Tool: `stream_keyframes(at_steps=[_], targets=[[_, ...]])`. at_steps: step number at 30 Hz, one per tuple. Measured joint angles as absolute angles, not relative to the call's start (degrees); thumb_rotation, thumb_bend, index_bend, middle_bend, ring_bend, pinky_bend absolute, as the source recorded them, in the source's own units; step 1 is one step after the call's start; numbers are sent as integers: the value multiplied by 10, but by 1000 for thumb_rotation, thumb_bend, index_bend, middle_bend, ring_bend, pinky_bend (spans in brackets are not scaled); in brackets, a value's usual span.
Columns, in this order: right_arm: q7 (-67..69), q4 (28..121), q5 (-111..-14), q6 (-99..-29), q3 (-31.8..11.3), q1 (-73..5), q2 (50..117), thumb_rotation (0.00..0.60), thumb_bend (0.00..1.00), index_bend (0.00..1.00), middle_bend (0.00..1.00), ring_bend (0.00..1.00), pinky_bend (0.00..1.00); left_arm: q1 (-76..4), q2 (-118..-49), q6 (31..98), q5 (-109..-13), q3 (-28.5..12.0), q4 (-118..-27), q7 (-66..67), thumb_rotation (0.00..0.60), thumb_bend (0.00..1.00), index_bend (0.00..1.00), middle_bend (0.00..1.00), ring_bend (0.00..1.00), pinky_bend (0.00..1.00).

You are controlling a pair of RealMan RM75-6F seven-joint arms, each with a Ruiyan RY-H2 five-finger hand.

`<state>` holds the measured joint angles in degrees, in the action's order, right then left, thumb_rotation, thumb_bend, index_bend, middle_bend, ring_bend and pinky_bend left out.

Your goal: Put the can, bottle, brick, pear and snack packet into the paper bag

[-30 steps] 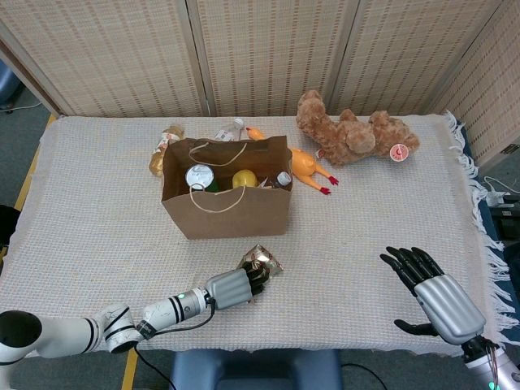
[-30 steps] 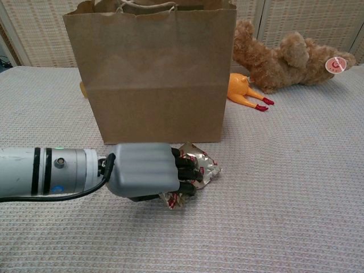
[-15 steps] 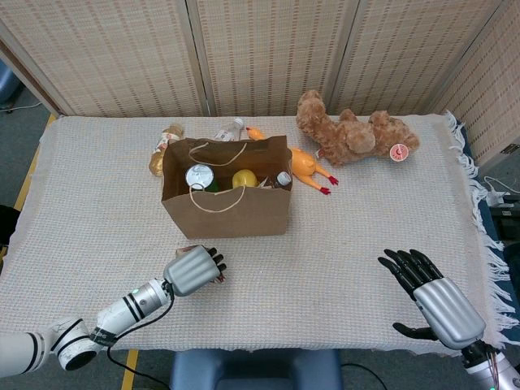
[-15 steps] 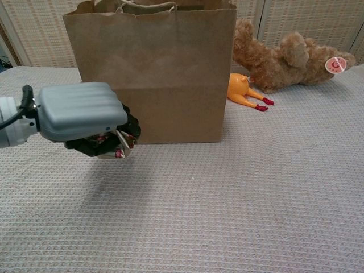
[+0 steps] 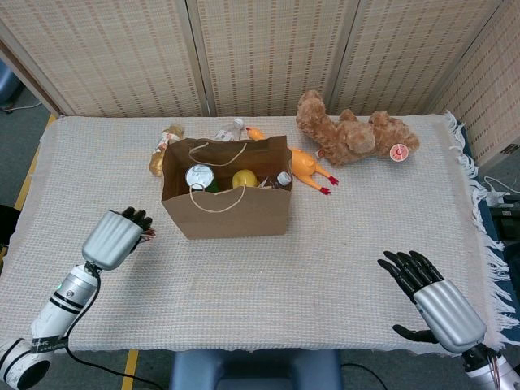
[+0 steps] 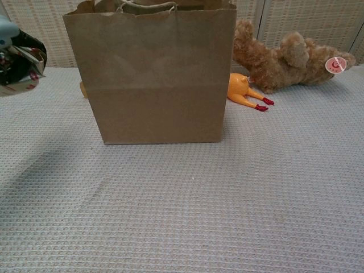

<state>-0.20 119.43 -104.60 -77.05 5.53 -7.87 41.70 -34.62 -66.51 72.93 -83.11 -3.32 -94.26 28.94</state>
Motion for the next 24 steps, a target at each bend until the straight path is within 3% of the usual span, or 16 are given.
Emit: stream_keyframes(at_steps=[9, 24], targets=[[-15, 1197, -1049, -768, 57, -77, 421, 600, 17, 0, 0, 0, 0, -315, -724, 841, -690, -172, -952, 245, 600, 712, 709, 795, 739, 871], [-14, 1193, -1036, -759, 54, -81, 425, 600, 17, 0, 0, 0, 0, -383, -854, 874, -601, -323, -1066, 132, 600, 710, 700, 789, 739, 863]])
